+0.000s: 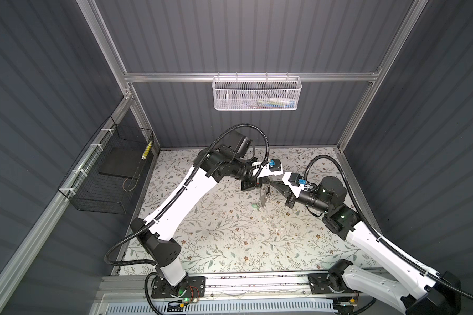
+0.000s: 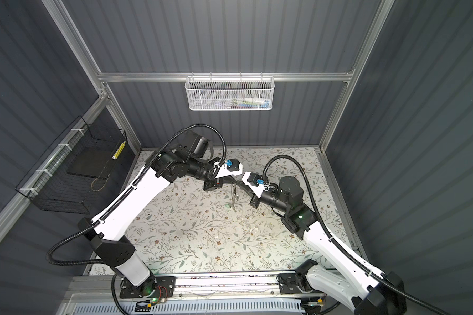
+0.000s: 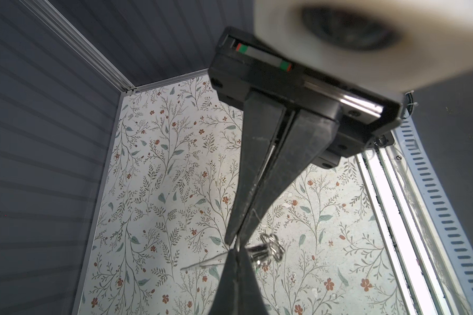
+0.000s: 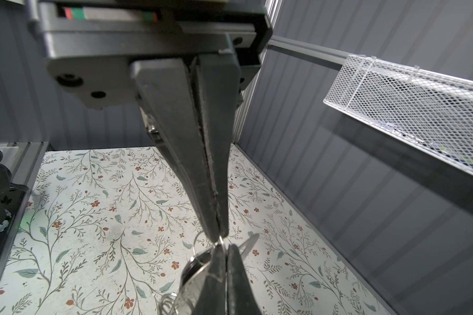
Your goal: Put the keys on the keyring
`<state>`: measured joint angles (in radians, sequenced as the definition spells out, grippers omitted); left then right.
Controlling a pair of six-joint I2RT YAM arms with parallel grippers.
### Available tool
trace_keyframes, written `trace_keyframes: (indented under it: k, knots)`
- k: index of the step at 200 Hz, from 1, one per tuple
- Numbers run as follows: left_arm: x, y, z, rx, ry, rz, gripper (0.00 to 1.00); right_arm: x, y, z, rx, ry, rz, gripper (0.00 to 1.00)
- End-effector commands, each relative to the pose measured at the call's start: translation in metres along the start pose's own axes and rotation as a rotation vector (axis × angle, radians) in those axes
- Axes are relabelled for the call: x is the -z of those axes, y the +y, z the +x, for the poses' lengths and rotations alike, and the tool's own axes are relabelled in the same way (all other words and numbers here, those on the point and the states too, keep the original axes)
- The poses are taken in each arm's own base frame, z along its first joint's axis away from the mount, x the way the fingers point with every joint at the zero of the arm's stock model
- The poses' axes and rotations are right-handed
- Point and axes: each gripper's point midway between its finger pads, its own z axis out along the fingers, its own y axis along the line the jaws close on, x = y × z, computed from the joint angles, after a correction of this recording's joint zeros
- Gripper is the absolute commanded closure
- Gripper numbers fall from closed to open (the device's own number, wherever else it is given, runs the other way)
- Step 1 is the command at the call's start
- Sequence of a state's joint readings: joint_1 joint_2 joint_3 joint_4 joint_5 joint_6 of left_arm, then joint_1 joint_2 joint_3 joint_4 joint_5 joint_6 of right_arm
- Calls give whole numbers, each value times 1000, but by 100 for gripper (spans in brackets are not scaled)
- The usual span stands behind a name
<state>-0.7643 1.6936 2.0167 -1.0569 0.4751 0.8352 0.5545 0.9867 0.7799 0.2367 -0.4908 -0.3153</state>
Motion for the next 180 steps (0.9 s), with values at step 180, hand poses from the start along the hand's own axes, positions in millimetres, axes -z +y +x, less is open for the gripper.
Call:
trace_keyframes:
  k: [180]
  knots:
    - [20,2,12,343,-414,-21,64,3,-7,-32,-55,-192,27,100]
